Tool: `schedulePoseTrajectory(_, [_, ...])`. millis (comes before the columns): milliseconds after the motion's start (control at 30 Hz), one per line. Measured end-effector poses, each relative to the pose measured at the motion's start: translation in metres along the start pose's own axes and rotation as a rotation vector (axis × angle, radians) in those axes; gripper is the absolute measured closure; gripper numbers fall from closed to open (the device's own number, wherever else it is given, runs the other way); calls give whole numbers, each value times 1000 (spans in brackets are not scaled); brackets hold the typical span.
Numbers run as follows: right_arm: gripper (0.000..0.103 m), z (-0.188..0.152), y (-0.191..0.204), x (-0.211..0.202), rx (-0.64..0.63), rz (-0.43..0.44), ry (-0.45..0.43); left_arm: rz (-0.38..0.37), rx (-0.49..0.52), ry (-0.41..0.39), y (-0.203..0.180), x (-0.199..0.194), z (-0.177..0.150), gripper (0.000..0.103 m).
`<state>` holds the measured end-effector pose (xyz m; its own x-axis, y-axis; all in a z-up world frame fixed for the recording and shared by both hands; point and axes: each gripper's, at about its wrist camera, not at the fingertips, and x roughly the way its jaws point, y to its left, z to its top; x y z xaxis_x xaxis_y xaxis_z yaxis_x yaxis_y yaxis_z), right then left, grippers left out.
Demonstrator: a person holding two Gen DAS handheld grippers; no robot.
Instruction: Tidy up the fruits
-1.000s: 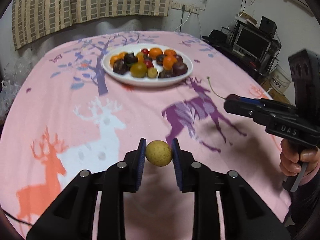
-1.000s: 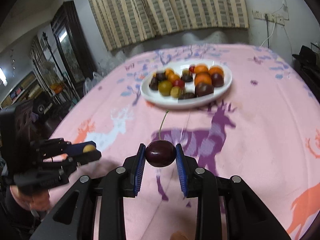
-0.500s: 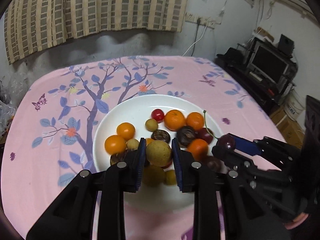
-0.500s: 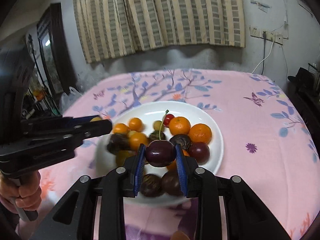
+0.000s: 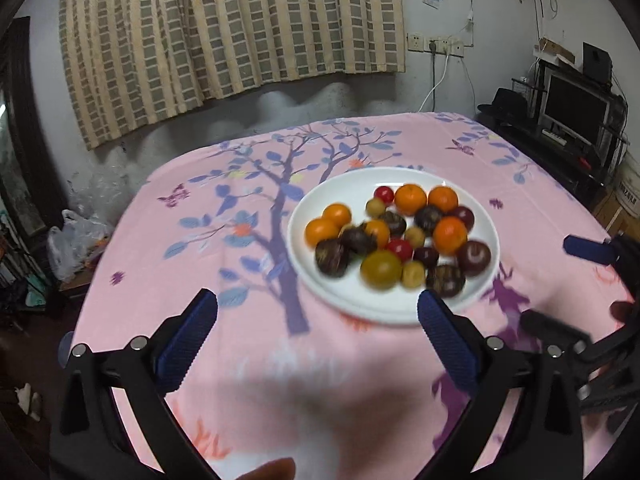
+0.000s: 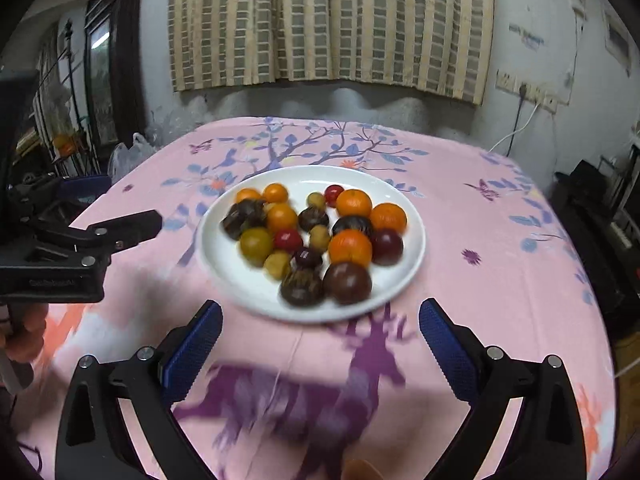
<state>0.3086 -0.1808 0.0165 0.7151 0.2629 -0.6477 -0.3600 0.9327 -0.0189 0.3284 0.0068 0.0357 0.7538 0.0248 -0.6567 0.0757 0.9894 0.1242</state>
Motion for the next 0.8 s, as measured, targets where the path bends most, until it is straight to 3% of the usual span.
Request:
schedulePoseTrajectory(400, [4,-69,32,-97,22,34,-20,-47,-65,20,-1,-93,-101,5])
schedulePoseTrajectory(800, [4,-96,43,-132,24,19,-30,-54,-98,5,2,-127,-131,5])
